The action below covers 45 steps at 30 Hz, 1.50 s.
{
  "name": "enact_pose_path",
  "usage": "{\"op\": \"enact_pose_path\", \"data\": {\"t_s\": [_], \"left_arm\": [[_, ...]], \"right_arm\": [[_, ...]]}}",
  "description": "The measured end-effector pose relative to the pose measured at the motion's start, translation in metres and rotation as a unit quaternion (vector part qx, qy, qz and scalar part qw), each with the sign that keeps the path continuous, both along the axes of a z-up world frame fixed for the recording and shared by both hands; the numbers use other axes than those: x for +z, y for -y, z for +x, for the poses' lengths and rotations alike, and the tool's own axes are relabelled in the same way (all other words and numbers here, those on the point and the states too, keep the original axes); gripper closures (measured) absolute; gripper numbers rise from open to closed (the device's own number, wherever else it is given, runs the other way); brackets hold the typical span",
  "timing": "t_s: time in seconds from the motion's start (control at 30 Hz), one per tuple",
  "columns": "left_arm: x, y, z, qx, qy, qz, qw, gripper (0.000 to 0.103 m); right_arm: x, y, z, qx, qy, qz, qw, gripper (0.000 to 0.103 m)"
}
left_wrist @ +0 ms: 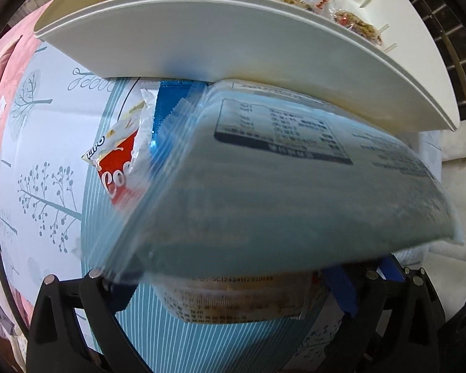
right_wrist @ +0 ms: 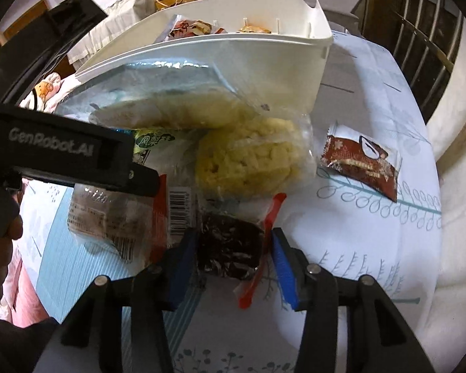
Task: Organize snacks
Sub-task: 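Grasp the clear printed bag with the left tool while the right grasps the red-striped dark snack packet, then carry both bags over the white tray and release them inside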
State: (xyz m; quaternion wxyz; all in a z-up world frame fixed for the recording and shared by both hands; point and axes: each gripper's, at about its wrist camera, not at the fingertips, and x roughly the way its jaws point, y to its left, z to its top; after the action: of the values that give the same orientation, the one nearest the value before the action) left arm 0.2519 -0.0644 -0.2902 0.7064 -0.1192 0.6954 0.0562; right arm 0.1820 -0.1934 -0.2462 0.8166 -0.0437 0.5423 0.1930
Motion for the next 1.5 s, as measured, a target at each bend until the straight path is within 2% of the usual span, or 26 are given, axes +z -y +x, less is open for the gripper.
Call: {"op": "enact_pose_path", "data": {"t_s": [0.23, 0.43, 0.57, 0.7, 0.8, 1.0, 1.13, 1.23, 1.4, 1.5], "left_arm": [[-0.010, -0.003, 0.010, 0.014, -0.003, -0.022, 0.9996, 0.003], [-0.018, -0.007, 0.015, 0.033, -0.007, -0.047, 0.9983, 0.011], [-0.018, -0.008, 0.018, 0.030, -0.010, -0.043, 0.9986, 0.017], [-0.020, -0.008, 0.014, 0.025, -0.032, -0.034, 0.9986, 0.021], [-0.027, -0.012, 0.010, 0.022, -0.072, -0.019, 0.9970, 0.021], [-0.032, -0.033, -0.001, 0.043, -0.120, -0.013, 0.9918, 0.022], [-0.022, -0.050, -0.006, 0.061, -0.129, -0.021, 0.9895, 0.022], [-0.004, -0.065, -0.008, 0.072, -0.121, -0.024, 0.9898, 0.022], [0.032, -0.099, -0.013, 0.094, -0.084, -0.037, 0.9913, 0.022], [0.057, -0.119, -0.010, 0.090, -0.057, -0.039, 0.9935, 0.021]], "right_arm": [[0.000, 0.006, 0.003, 0.007, -0.002, 0.000, 1.000, 0.060], [0.001, 0.009, 0.001, -0.002, -0.003, -0.012, 1.000, 0.060], [0.002, 0.016, 0.001, -0.022, -0.002, -0.029, 0.999, 0.060], [0.005, 0.024, -0.002, -0.044, -0.006, -0.047, 0.998, 0.060], [0.013, 0.030, -0.002, -0.058, -0.003, -0.053, 0.997, 0.060], [0.031, 0.042, 0.000, -0.088, 0.008, -0.060, 0.994, 0.060], [0.043, 0.047, 0.005, -0.109, 0.012, -0.053, 0.992, 0.060], [0.057, 0.052, 0.008, -0.122, 0.024, -0.045, 0.991, 0.060], [0.087, 0.053, 0.018, -0.140, 0.055, -0.030, 0.988, 0.060], [0.102, 0.049, 0.024, -0.144, 0.076, -0.026, 0.986, 0.060]]}}
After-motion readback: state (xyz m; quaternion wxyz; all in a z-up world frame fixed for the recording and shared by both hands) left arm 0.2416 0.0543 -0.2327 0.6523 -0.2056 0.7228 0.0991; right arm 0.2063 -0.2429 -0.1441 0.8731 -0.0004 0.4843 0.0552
